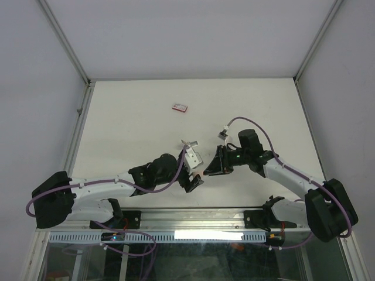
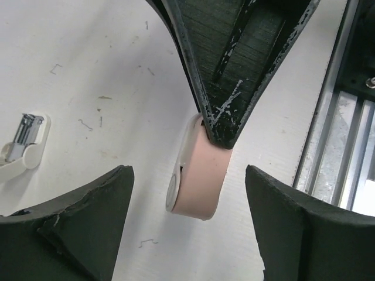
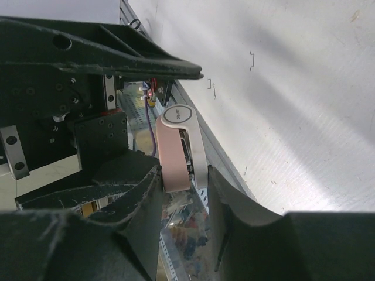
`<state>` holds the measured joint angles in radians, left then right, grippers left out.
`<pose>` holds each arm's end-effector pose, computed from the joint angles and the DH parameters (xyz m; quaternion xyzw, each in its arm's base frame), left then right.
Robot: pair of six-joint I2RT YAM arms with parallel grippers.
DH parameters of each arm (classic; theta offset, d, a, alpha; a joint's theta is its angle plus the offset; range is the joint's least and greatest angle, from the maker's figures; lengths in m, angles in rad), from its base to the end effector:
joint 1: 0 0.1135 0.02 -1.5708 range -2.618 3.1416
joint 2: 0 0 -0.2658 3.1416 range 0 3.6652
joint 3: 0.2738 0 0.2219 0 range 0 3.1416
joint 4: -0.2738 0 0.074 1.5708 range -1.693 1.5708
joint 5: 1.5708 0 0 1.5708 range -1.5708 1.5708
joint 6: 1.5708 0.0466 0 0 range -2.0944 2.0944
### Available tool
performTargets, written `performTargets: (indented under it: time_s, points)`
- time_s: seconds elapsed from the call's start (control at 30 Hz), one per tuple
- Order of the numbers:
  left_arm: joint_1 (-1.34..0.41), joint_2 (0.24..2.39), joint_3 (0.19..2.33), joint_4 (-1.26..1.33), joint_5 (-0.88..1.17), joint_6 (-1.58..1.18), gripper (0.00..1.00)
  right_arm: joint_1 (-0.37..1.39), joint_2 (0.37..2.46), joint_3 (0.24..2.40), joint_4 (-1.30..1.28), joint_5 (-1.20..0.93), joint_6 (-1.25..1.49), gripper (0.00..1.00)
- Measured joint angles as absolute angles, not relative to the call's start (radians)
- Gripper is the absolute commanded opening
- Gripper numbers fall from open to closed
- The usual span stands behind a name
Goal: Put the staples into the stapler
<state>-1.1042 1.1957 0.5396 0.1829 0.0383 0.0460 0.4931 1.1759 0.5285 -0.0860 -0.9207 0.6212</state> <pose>0.1045 -0.2114 0.2231 0.4723 0.7103 -0.2774 0.4420 0.1588 0.1275 0.2094 -0.1279 0.8284 0.5371 0.0945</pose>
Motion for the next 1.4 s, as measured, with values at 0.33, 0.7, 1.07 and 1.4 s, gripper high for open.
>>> performTargets:
  time_s: [0.33,0.7,1.07,1.4]
  points:
    - [-1.114,1.238,0.565,0.199,0.032,0.083,0.5,0.492,1.185,0.535,-0.11,-0.922,0.597,0.0]
    - [-1.121,1.27,0.57,0.208,0.052,0.092,0.0,0.488,1.179,0.554,-0.144,-0.889,0.595,0.66]
    - [-1.12,1.229,0.551,0.213,0.031,0.066,0.0,0.422,1.005,0.555,-0.178,-0.748,0.666,0.52]
    - [-1.12,1.205,0.541,0.233,0.031,0.059,0.0,0.422,1.076,0.505,-0.121,-0.832,0.725,0.4]
